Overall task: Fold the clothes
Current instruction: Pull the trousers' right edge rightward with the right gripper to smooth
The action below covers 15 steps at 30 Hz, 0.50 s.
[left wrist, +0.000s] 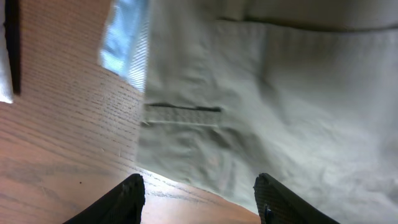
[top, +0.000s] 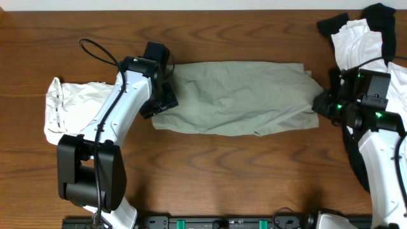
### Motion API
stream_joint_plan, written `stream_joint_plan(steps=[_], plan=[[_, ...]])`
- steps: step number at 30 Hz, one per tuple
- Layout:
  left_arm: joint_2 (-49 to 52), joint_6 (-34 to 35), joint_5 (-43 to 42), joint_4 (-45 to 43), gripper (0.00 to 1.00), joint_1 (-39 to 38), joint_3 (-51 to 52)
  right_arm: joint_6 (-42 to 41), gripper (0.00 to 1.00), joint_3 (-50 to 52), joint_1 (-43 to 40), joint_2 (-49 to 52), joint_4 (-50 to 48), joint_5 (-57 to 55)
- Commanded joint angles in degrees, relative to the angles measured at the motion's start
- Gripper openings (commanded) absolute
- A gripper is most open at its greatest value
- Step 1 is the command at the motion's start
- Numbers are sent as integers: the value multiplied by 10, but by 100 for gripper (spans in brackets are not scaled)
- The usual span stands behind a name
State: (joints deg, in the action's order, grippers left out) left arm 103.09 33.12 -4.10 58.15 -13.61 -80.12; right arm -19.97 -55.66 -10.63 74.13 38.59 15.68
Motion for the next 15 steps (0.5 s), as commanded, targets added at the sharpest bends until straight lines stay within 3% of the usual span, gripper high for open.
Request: stream_joint_plan(steps=[1,15], plan=[[-3,-9,9,4,59,1,2,3,1,2,2,-3,31,-66],[-3,-21,9,10,60,1,2,2,1,3,2,54,125,-175]])
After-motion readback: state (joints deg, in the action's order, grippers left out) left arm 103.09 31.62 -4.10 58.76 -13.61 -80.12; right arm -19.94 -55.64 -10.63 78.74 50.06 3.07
